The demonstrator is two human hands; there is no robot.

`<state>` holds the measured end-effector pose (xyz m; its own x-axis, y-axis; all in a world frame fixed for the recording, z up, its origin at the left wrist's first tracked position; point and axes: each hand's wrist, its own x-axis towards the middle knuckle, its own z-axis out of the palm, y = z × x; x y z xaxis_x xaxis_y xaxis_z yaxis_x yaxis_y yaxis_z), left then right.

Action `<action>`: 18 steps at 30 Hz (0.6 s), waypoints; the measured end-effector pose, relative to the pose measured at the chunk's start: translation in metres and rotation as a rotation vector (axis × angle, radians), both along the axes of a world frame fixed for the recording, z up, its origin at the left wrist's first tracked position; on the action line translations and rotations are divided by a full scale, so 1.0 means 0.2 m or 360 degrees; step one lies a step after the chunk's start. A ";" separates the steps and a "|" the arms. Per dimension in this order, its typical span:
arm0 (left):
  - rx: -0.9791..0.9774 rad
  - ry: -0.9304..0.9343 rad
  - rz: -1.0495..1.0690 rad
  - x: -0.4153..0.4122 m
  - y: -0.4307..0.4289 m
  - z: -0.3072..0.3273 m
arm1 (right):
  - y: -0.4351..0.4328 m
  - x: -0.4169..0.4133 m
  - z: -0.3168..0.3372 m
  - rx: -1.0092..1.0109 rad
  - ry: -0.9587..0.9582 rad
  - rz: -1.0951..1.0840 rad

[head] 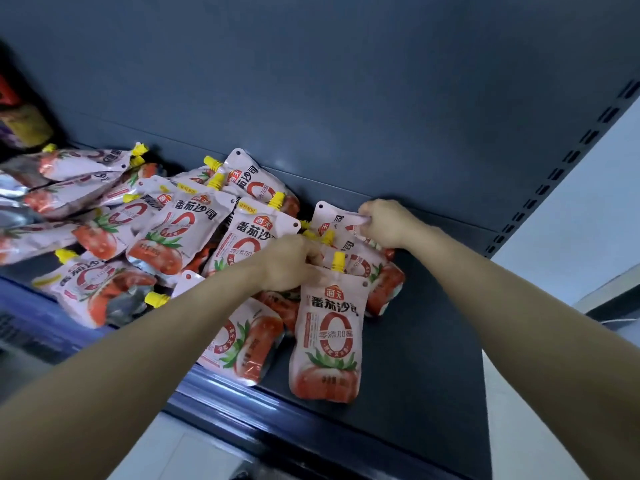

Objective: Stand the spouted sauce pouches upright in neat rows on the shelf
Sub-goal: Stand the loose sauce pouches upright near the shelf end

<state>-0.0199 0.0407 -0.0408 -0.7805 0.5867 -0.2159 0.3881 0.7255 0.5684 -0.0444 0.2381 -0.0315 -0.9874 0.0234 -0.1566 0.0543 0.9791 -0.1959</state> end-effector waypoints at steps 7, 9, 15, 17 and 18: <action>0.0082 0.0086 0.0163 0.01 0.00 -0.01 | -0.03 -0.03 -0.05 0.0197 -0.0008 0.0055; 0.0115 0.0228 0.0209 -0.01 0.01 -0.01 | -0.03 -0.02 -0.06 0.0228 -0.0023 0.0052; -0.0099 0.0467 0.0142 -0.08 0.07 -0.04 | 0.00 0.01 -0.05 0.0192 -0.0137 -0.0085; -0.0175 0.0485 0.0089 -0.09 0.09 -0.05 | 0.03 0.03 -0.03 0.0130 -0.0207 -0.0130; -0.0202 0.0493 0.0070 -0.10 0.10 -0.05 | 0.04 0.04 -0.03 0.0099 -0.0249 -0.0152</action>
